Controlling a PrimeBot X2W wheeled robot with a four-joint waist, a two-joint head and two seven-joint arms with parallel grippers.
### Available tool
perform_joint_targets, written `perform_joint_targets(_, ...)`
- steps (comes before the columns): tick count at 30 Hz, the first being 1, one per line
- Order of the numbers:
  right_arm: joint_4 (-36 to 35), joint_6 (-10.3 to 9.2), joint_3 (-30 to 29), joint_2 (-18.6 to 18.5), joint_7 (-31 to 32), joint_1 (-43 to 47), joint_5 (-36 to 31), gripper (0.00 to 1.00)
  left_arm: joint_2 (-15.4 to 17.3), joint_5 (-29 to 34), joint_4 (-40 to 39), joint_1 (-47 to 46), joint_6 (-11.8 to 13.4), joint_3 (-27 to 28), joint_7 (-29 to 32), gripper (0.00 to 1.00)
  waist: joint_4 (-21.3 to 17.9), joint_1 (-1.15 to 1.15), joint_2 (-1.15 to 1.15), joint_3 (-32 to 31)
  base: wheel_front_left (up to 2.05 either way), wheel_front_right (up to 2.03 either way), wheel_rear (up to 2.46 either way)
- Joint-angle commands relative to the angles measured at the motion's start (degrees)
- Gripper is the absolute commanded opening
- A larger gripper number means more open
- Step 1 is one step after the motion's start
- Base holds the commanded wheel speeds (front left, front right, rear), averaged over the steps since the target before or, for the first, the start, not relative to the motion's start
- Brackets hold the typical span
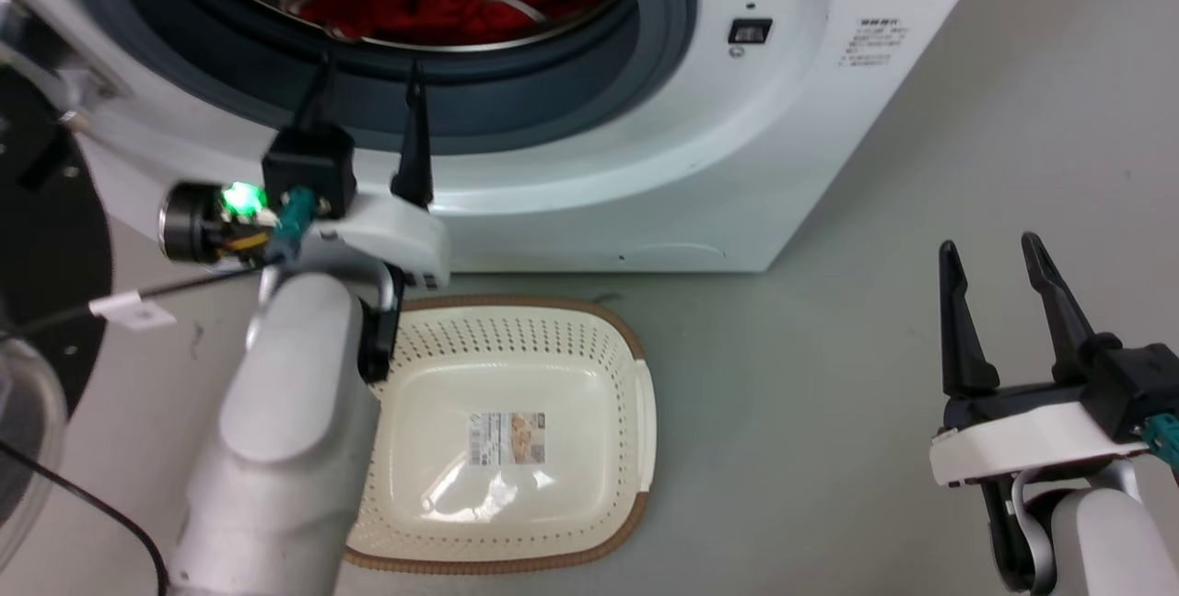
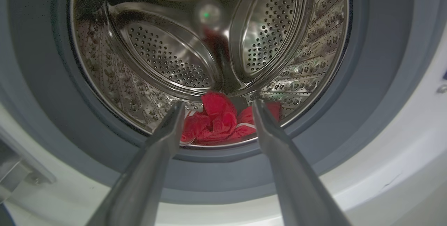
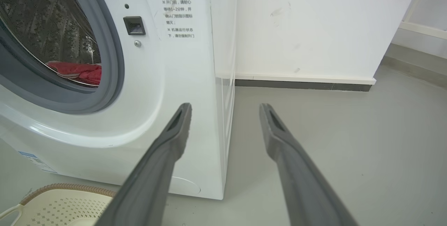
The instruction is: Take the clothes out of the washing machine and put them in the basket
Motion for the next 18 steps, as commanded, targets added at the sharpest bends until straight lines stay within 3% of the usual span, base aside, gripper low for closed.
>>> perform_joint_targets(1, -0.2, -0.03, 0.3, -0.1, -0.3, -1.0, 0.5, 1.00, 0.5, 0.4, 0.6, -1.8, 0.2, 0.1, -0.1, 1.00, -2.4, -0.01, 0.00, 3.6, 0.00, 0.00, 0.00)
perform_joint_targets(10, 1.8, -0.02, 3.0, -0.1, -1.8, -4.7, 2.9, 1.00, 5.3, 3.2, 11.7, -14.9, 1.3, -0.2, 0.3, 1.00, -7.2, -0.01, 0.00, 9.4, 0.00, 0.00, 0.00)
perform_joint_targets(18, 4.2, -0.03, 5.7, -0.1, -2.3, -7.2, 5.5, 1.00, 10.8, 5.6, 20.7, -26.0, 0.7, -1.4, 5.1, 1.00, -11.1, -0.01, 0.00, 12.8, 0.00, 0.00, 0.00)
